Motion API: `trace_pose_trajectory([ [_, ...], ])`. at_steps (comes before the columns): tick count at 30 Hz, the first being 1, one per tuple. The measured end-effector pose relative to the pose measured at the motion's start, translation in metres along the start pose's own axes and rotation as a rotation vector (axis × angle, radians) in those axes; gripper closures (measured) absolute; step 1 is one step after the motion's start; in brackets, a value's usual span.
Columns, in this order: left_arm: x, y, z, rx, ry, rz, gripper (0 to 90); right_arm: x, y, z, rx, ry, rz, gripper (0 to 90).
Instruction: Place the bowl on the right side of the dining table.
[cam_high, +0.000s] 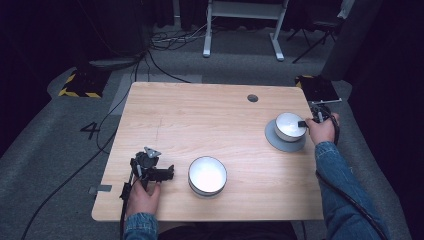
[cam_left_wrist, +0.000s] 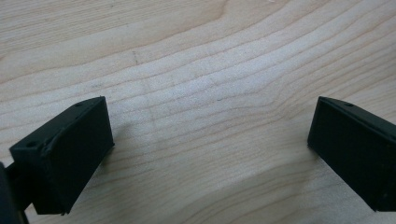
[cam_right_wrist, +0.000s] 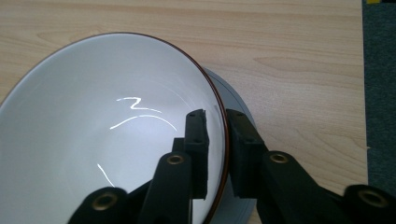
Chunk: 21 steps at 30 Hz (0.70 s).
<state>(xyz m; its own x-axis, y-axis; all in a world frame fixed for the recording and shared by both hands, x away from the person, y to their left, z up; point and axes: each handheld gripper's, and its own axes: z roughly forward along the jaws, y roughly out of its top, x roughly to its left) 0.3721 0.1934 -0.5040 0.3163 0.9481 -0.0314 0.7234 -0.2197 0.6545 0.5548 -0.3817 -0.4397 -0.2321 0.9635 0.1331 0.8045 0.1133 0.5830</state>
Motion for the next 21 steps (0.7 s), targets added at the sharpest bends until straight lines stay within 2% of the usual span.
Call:
trace_pose_trajectory([
  [3, 0.0, 0.0, 0.0, 0.0, 0.0, 0.0, 0.2, 0.001, 0.001, -0.002, -0.016, 0.003, 0.001, 72.2],
  [7, 0.0, 0.0, 0.0, 0.0, 0.0, 0.0, 0.2, 0.004, 0.004, -0.005, -0.028, -0.008, -0.026, 67.9],
  [12, 0.0, 0.0, 0.0, 0.0, 0.0, 0.0, 0.2, 0.012, 0.009, -0.01, -0.052, -0.042, -0.091, 57.8],
  [17, 0.0, 0.0, 0.0, 0.0, 0.0, 0.0, 0.2, 0.021, 0.012, -0.017, -0.072, -0.051, -0.154, 51.6],
  [21, 0.0, 0.0, 0.0, 0.0, 0.0, 0.0, 0.2, 0.03, 0.016, -0.024, -0.082, -0.035, -0.192, 46.6],
])
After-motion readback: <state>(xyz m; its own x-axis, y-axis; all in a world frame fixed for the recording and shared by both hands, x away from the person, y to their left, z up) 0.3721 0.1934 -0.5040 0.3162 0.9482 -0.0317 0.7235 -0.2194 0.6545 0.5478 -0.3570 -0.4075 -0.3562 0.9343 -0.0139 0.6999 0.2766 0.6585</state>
